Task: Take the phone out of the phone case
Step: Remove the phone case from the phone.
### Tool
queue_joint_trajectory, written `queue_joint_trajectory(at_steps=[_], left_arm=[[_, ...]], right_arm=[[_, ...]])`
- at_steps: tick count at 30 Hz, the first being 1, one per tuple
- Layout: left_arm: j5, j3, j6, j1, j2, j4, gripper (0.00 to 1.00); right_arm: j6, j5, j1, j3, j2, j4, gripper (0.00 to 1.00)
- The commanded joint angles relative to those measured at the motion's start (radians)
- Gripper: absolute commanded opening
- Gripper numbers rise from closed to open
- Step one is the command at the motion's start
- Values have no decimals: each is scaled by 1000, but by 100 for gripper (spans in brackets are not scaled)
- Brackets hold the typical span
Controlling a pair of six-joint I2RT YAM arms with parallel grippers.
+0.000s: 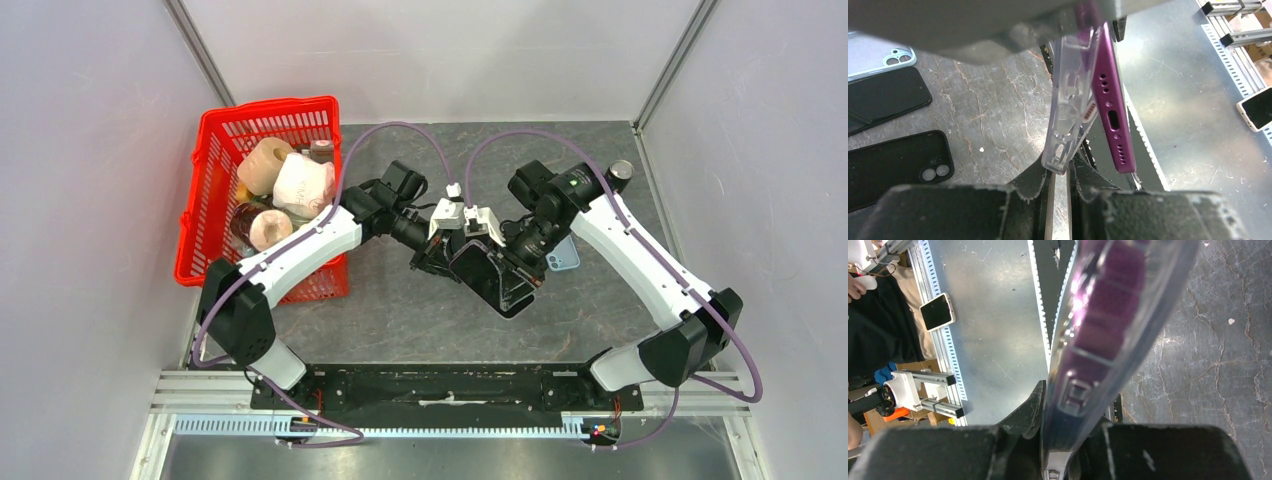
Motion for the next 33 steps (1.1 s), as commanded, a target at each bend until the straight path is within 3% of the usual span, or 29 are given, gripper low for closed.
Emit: queue_joint_trajectory(at_steps=[1,7,11,16,21,27,33], left_arm=[[-161,-27,-76,-18,51,231,2],[-120,-30,-86,-4,-13,218,2],[-89,2,4,32,-65,56,3],[-75,54,125,96,-142,-181,24],[-104,50,154,118,-258,-276,42],[-170,49,63,169,-415,-274,44],[-195,115,-295,185,-484,-111,48]], right_arm=[[-121,-407,59,86,-35,202,0],[-3,-293,50,55,-49,308,0],[69,-227,23,35,-63,372,0],[110,-194,-19,36,-57,403,0],[95,-238,-36,37,-32,394,0],[33,-292,-57,61,4,329,0],[16,-306,-59,57,18,324,0]])
